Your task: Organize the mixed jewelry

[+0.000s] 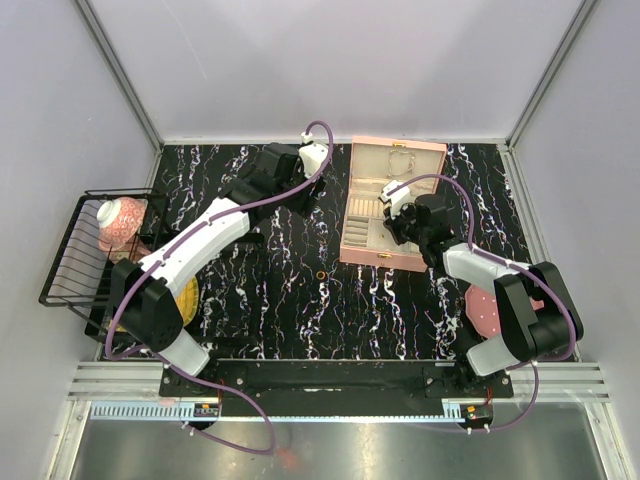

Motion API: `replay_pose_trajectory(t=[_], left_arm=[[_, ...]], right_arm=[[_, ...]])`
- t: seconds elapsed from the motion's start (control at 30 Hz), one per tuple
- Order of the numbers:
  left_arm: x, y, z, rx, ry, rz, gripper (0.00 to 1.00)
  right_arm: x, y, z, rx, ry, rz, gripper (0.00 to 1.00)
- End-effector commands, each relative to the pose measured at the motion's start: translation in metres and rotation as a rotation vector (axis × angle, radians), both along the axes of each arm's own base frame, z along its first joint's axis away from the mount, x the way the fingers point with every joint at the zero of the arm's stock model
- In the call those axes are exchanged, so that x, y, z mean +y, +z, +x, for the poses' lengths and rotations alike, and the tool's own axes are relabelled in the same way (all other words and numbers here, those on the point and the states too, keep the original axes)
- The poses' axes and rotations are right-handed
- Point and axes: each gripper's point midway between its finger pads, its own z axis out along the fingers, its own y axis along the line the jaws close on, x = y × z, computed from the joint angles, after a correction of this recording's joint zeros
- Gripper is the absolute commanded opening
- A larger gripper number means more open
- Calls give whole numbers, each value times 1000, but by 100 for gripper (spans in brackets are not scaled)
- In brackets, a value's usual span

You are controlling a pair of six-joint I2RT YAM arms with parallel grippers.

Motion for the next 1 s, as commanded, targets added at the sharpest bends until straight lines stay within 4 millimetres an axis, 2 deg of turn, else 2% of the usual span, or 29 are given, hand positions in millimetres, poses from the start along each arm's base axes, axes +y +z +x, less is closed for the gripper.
replay_pose_trajectory(t=[0.0, 0.97], left_arm=[[-5, 8, 4, -19, -3, -40, 65], [-5, 1, 3, -3, -2, -39, 64]], right_arm=[[5, 21, 5, -57, -1, 16, 0], [0, 18, 5, -62, -14, 0, 0]])
